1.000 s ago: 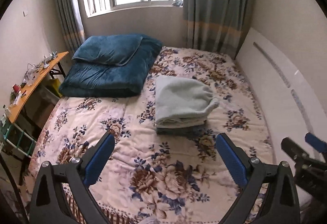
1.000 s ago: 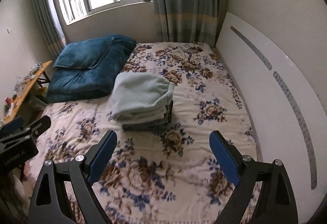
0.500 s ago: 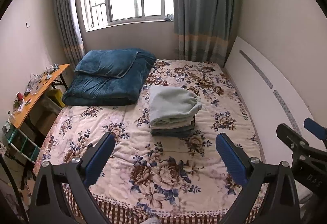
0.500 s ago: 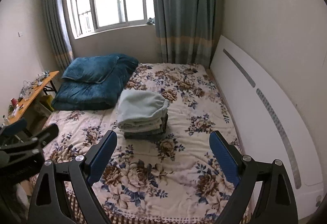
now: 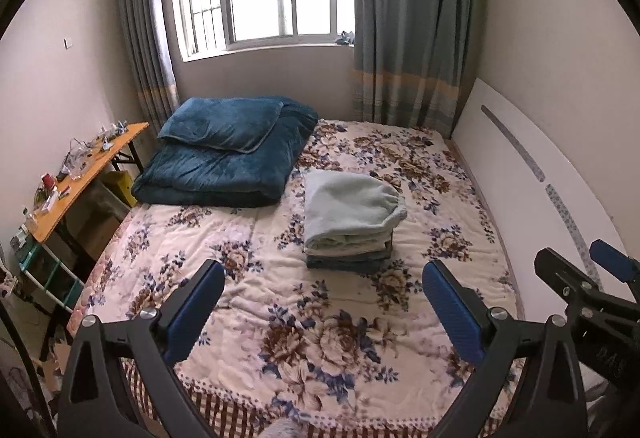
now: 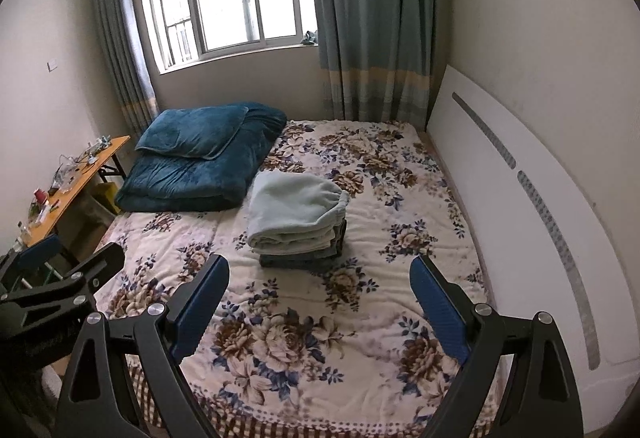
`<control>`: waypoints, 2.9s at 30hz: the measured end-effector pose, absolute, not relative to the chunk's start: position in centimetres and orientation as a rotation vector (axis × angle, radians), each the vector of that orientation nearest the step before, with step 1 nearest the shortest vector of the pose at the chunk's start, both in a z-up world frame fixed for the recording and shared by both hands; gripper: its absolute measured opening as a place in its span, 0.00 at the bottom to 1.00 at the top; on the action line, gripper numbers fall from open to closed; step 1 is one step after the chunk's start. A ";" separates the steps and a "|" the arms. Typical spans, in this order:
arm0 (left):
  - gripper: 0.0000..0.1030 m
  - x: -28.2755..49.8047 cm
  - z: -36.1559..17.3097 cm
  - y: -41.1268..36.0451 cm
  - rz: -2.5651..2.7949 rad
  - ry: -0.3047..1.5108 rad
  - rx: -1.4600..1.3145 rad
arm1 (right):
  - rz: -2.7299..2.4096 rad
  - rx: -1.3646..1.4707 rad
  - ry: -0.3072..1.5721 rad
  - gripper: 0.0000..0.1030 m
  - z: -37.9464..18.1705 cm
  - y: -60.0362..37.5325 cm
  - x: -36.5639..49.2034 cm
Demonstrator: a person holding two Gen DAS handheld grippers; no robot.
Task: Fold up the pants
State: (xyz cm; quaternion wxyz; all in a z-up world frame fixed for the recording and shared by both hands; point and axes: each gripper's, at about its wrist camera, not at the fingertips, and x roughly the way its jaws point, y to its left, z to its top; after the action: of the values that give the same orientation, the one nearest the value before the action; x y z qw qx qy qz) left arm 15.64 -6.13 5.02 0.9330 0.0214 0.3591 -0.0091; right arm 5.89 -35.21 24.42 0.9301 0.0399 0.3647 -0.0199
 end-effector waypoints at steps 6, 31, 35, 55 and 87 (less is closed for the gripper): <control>1.00 19.5 1.8 -6.5 0.030 0.741 0.078 | -0.085 0.075 0.743 0.93 22.1 -35.7 10.2; 1.00 27.8 -4.6 -6.7 0.103 0.834 0.090 | -0.114 0.044 0.869 0.94 12.6 -35.5 22.0; 1.00 27.8 -4.7 -6.8 0.092 0.835 0.090 | -0.112 0.049 0.873 0.95 11.7 -35.5 22.0; 1.00 28.0 -5.1 -6.2 0.110 0.847 0.083 | -0.119 0.053 0.877 0.95 11.0 -35.4 22.0; 1.00 28.9 -4.8 -5.9 0.113 0.833 0.099 | -0.104 0.079 0.885 0.95 10.0 -35.4 21.9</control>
State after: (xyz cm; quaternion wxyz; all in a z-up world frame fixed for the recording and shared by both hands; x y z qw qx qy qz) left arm 28.90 -5.87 -4.81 0.9117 0.0481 0.4043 0.0549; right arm 21.89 -35.36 10.00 0.9016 0.0381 0.4279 -0.0502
